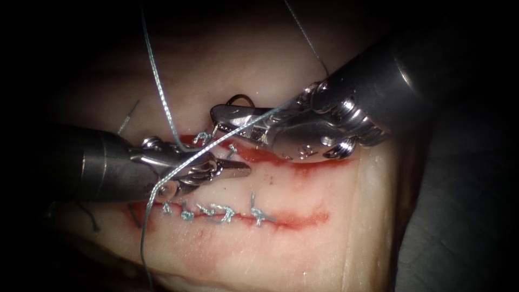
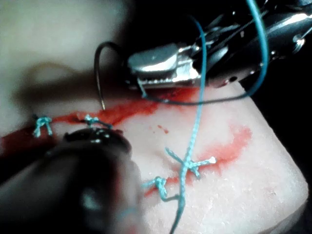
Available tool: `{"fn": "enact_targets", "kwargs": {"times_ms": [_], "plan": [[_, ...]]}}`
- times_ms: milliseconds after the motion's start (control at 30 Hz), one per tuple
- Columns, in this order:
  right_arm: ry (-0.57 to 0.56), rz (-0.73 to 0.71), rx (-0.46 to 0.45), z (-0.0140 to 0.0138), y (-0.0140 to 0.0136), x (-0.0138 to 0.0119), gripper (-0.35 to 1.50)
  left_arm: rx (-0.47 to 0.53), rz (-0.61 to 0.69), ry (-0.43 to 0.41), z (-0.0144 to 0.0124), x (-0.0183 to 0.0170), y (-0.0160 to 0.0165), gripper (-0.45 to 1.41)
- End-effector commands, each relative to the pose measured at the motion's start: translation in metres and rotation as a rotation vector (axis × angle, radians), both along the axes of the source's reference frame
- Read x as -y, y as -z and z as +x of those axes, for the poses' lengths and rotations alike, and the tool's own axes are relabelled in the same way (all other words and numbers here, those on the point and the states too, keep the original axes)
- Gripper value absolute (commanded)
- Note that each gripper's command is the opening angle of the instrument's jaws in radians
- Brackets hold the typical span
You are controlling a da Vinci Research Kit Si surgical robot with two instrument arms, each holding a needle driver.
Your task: Wound Closure
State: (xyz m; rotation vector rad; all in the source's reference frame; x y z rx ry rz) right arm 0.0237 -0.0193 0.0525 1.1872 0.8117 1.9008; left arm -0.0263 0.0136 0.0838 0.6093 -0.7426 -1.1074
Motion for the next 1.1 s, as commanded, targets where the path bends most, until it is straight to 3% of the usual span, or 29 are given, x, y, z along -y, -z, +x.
{"fn": "enact_targets", "kwargs": {"times_ms": [33,233,533,1100], "plan": [[-0.036,0.038,-0.030,0.0009,-0.0004,-0.0002,-0.35,0.000,-0.002,0.001,-0.0006,0.0000,-0.0005,-0.45],[-0.096,0.121,-0.089,0.0005,0.0000,-0.0008,-0.35,-0.021,0.014,-0.033,-0.0007,0.0005,-0.0010,-0.45],[-0.123,0.162,-0.102,0.0003,0.0002,-0.0009,-0.35,-0.040,0.020,-0.047,-0.0008,0.0007,-0.0013,-0.45],[-0.110,0.219,-0.060,0.0009,-0.0004,-0.0001,-0.35,-0.045,0.021,-0.052,-0.0006,0.0008,-0.0013,-0.45]]}}
